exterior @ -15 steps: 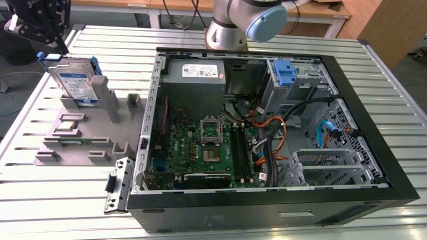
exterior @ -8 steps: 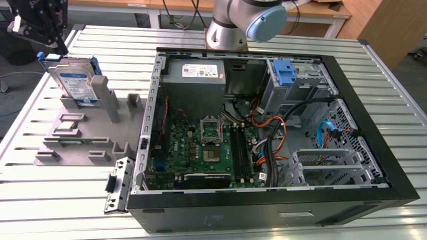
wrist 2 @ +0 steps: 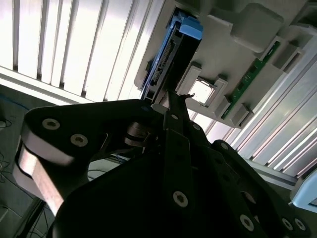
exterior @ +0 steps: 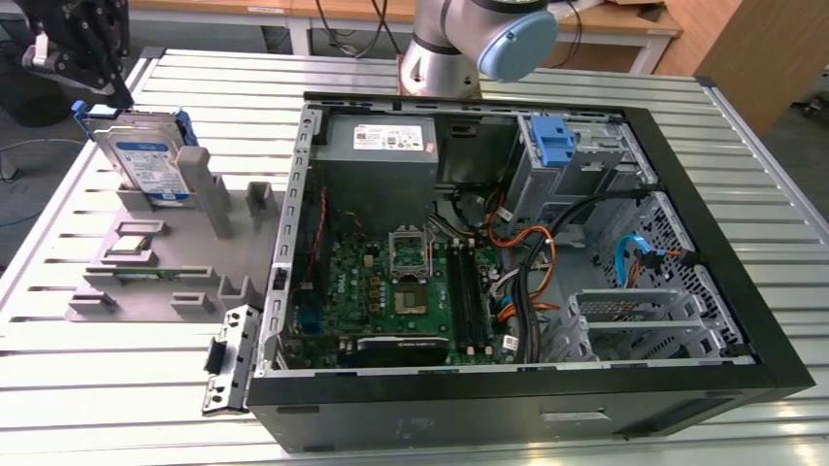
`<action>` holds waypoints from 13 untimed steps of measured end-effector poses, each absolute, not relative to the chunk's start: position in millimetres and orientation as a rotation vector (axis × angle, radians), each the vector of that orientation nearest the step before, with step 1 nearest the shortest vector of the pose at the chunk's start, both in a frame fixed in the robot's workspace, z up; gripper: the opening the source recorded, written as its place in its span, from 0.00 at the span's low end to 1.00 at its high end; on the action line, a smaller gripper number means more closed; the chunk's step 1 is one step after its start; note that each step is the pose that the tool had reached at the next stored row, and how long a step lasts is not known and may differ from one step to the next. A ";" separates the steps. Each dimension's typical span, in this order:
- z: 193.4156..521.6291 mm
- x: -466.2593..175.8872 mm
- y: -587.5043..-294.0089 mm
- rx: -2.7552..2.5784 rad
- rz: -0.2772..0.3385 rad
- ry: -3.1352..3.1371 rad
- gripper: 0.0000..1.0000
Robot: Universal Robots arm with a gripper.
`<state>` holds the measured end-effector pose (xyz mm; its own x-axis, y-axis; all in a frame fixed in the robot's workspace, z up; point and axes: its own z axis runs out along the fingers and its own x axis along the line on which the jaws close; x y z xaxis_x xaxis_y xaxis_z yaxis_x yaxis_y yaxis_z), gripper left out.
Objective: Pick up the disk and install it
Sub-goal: 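Pick up the disk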
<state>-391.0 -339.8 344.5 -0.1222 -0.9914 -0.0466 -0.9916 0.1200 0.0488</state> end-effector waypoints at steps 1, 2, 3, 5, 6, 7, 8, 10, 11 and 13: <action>344.4 -390.9 -339.8 -2.085 0.106 2.344 0.10; 344.3 -390.9 -339.8 -2.087 0.106 2.343 0.10; 343.8 -390.9 -339.8 -2.088 0.106 2.341 0.10; 342.1 -390.8 -339.8 -2.099 0.102 2.326 0.10; 342.0 -390.9 -339.8 -2.105 0.101 2.321 0.10; 341.8 -390.5 -339.7 -2.104 0.102 2.321 0.10; 341.7 -389.8 -339.7 -2.104 0.102 2.320 0.10; 341.5 -388.9 -339.7 -2.105 0.102 2.320 0.10; 341.1 -388.8 -339.7 -2.105 0.102 2.320 0.10; 338.5 -388.7 -339.8 -2.106 0.102 2.319 0.10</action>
<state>-388.7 -339.8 338.5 -0.0972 -0.9941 -0.0492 -0.9945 0.0951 0.0435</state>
